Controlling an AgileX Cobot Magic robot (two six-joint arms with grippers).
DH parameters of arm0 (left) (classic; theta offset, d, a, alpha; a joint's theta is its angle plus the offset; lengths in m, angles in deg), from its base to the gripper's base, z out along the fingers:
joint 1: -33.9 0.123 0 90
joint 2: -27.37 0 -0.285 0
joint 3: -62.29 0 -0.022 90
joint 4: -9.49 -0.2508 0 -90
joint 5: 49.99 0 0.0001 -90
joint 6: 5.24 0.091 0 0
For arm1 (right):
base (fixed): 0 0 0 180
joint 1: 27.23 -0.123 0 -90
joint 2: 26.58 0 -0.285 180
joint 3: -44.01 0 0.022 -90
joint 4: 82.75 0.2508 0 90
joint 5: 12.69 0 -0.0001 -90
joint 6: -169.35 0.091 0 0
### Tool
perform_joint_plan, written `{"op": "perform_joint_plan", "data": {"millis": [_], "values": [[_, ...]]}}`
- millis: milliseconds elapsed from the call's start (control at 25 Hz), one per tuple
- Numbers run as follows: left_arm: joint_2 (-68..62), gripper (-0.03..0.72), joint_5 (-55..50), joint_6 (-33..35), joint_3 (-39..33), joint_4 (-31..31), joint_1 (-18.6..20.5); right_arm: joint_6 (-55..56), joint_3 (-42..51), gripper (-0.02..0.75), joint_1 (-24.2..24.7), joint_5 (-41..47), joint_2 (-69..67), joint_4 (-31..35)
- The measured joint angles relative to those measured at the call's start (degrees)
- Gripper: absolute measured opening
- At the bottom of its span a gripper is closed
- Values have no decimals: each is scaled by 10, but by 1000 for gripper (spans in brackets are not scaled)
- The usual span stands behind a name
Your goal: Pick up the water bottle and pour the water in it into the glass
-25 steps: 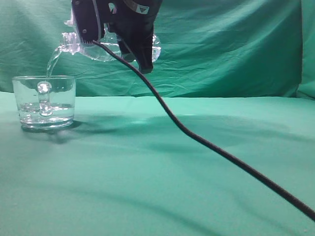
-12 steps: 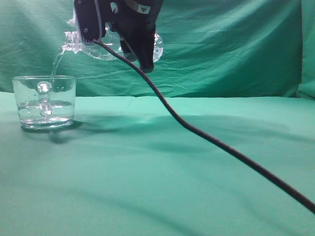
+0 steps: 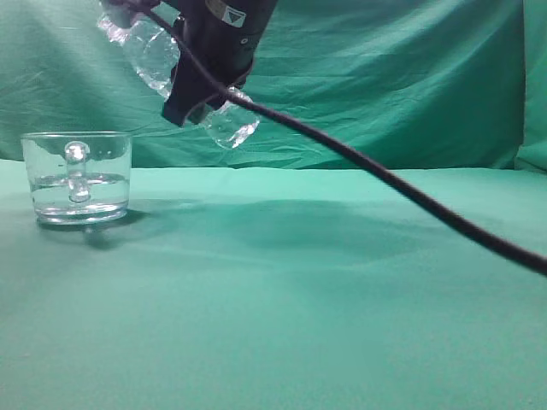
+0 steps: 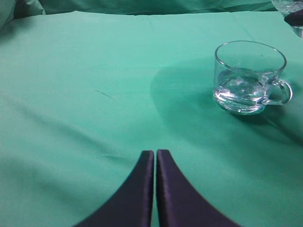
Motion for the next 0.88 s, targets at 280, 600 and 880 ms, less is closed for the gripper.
{"op": "perform_joint_plan", "data": {"millis": [280, 600, 880], "values": [[0, 0, 0, 0, 0, 0, 0, 122, 0, 296, 21, 1, 90, 149], [0, 0, 0, 0, 0, 0, 0, 204, 150, 296, 148, -192, 260, 167], [0, 0, 0, 0, 0, 0, 0, 207, 290, 296, 293, -377, 323, 150]]}}
